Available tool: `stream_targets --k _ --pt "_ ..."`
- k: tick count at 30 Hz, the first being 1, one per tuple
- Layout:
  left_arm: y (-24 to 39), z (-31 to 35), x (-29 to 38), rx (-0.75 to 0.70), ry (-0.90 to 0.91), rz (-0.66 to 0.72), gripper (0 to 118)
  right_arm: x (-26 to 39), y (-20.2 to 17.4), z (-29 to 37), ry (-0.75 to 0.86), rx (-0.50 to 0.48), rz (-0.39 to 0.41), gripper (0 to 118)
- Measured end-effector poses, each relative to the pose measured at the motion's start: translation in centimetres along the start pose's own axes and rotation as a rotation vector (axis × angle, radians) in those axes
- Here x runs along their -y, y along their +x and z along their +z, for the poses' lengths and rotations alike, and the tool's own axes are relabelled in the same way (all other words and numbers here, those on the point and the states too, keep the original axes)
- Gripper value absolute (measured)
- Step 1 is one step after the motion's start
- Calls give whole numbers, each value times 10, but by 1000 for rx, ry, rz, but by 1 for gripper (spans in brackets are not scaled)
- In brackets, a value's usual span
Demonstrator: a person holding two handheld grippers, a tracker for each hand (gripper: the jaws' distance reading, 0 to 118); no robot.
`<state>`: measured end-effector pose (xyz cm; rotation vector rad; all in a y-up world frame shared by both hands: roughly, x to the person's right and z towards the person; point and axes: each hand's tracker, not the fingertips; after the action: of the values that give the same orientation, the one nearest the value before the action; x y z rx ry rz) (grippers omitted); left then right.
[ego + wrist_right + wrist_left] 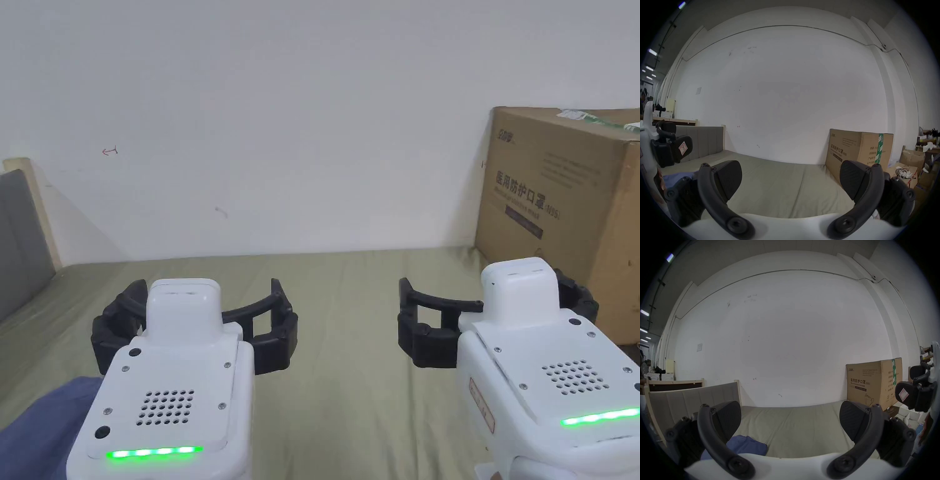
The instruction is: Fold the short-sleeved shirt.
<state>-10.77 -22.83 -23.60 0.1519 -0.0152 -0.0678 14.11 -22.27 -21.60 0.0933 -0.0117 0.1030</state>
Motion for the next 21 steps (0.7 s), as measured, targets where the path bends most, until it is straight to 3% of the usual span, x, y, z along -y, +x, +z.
stream_targets --k 7,10,17,21 --pt "-9 -5 1 -7 -65 64 118 7 11 4 -11 33 -60 118" --pt "-10 -4 4 5 -65 51 118 7 18 3 -44 3 -127 118" --pt "-5 0 6 38 -83 13 117 4 19 9 -9 66 -96 118" --pt "-1 3 5 34 -47 -8 117 8 24 10 -41 40 -136 118"
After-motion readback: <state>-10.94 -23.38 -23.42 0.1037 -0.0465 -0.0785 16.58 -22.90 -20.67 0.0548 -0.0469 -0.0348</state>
